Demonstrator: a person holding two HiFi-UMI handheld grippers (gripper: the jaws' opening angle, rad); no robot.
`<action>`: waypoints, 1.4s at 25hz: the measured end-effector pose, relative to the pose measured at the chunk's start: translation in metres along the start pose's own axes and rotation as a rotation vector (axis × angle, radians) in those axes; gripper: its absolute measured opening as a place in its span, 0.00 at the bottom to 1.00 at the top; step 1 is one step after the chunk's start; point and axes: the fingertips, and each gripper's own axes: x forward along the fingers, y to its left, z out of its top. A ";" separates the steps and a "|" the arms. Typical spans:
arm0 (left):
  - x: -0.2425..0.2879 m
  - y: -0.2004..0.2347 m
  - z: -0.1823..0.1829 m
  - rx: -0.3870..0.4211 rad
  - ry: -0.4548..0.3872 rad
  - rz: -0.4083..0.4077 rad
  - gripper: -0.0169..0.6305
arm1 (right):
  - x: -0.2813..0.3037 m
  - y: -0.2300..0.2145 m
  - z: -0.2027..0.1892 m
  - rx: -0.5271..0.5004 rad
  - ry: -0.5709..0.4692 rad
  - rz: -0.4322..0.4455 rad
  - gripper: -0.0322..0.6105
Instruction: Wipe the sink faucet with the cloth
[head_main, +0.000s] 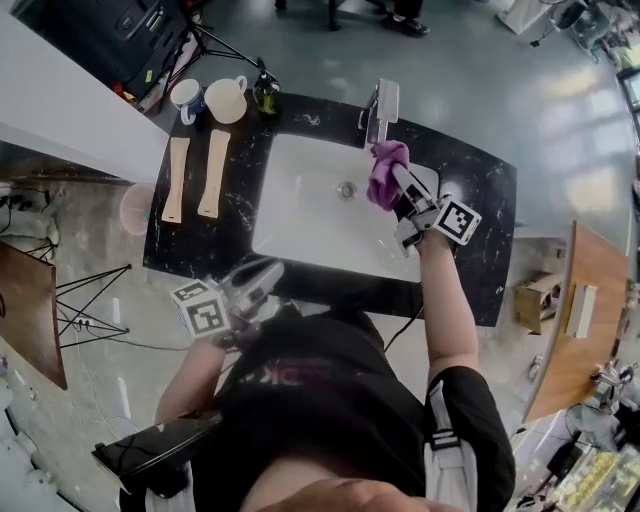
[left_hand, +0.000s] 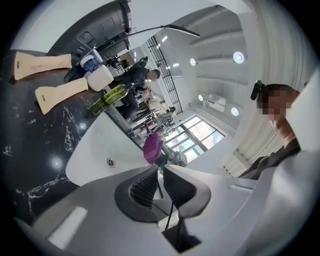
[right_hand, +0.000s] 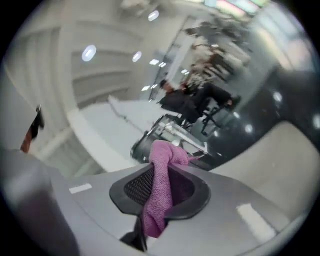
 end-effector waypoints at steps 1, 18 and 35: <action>0.001 0.001 -0.001 -0.005 -0.001 0.001 0.07 | -0.008 -0.027 0.005 0.159 -0.095 -0.038 0.17; 0.009 0.021 -0.004 -0.070 -0.029 0.098 0.07 | 0.095 -0.096 0.003 0.631 -0.147 -0.091 0.17; 0.007 0.005 0.007 -0.009 0.000 0.011 0.07 | 0.029 -0.052 0.004 0.572 -0.282 0.186 0.16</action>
